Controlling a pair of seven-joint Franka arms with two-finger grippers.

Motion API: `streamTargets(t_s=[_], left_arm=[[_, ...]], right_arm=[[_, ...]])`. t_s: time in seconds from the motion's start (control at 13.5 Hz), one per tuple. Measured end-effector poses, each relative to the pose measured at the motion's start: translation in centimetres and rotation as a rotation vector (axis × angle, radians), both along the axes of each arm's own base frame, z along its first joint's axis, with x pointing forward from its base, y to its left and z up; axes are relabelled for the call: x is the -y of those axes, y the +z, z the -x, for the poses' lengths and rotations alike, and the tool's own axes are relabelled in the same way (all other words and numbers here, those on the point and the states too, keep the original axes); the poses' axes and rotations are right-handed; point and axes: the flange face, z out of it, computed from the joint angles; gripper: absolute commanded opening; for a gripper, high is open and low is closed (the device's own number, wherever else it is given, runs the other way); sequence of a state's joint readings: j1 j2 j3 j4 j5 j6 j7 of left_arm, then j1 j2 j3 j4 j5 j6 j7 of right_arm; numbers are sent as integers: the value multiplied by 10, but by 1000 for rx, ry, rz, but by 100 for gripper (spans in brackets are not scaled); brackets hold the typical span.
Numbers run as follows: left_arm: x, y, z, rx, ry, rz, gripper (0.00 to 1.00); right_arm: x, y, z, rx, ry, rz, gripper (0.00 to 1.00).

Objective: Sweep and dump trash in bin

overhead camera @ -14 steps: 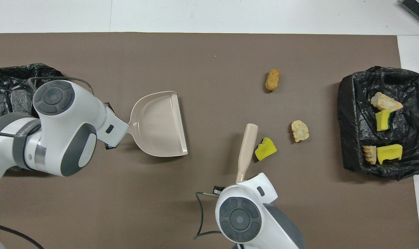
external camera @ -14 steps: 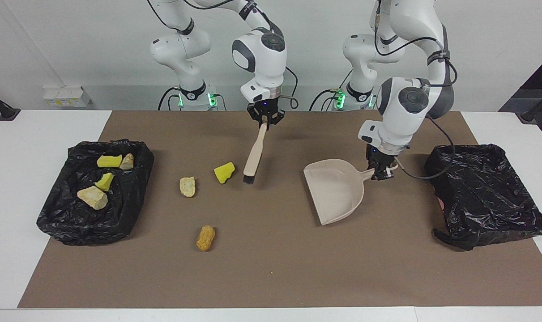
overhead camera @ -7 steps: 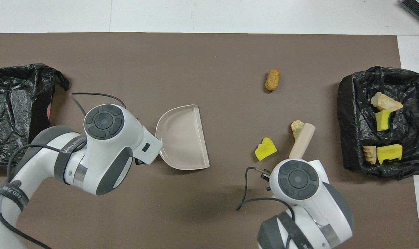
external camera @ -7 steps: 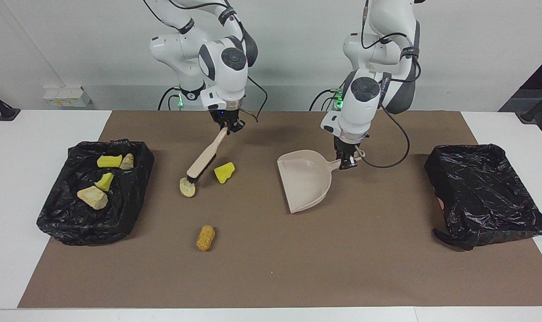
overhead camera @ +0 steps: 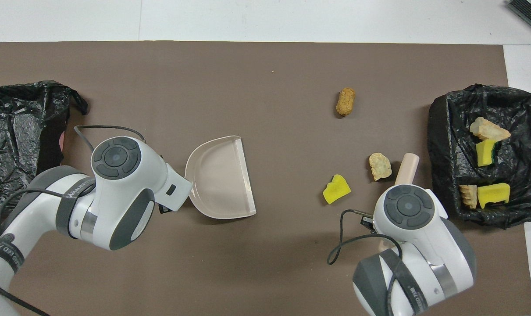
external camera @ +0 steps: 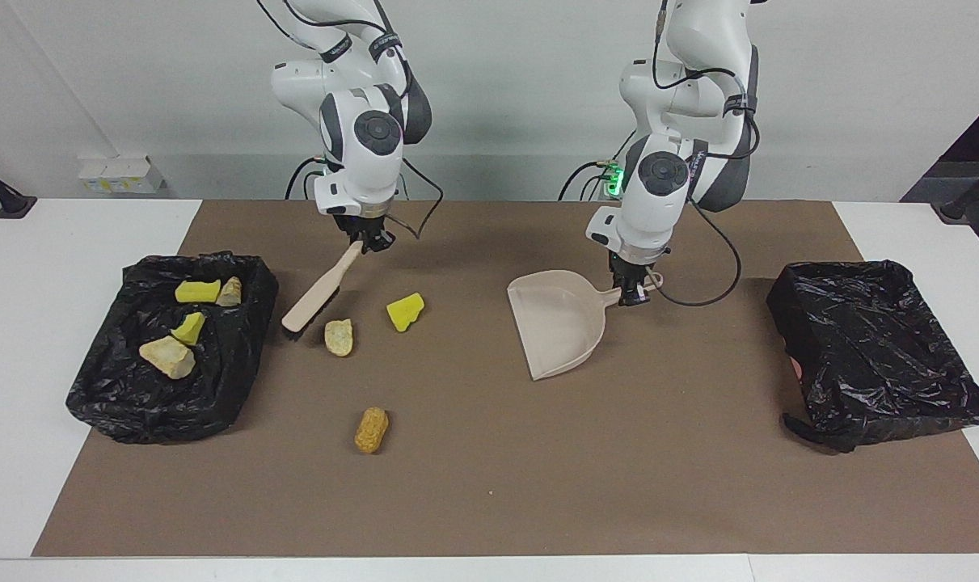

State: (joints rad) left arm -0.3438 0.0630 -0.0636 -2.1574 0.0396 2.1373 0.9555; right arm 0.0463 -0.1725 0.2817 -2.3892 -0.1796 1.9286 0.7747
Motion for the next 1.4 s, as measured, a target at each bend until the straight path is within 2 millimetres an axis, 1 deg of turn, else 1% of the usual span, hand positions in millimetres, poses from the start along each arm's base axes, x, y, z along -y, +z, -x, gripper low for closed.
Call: streamTargets(t_s=[0.15,0.37,0.44,0.66,0.74,0.89,1.11,1.4], left_arm=[[-5,-2,0,-2,7,-1,0],[-9,-4,2,-1,12,-1,0],[-9,-4,2,0,12,0,0],[-9,-4,2,0,12,0,0],[-9,-4,2,0,12,0,0],[-9,-4,2,0,12,0,0],[-9,-4,2,0,12,0,0],[-9,-4,2,1,12,0,0]], right_arm=[[2,-2,1,-17,25,-20,0],[-17,-2,2,-15,8,-127,0],[-30,-1,5,-21,18,-157,0],[-87,1,25,-39,87,-228,0],[-104,5,26,-39,105,-251,0],[-124,12,17,-33,119,-288,0],[-149,9,-5,-8,118,-357,0],[-173,11,-36,12,118,-413,0]])
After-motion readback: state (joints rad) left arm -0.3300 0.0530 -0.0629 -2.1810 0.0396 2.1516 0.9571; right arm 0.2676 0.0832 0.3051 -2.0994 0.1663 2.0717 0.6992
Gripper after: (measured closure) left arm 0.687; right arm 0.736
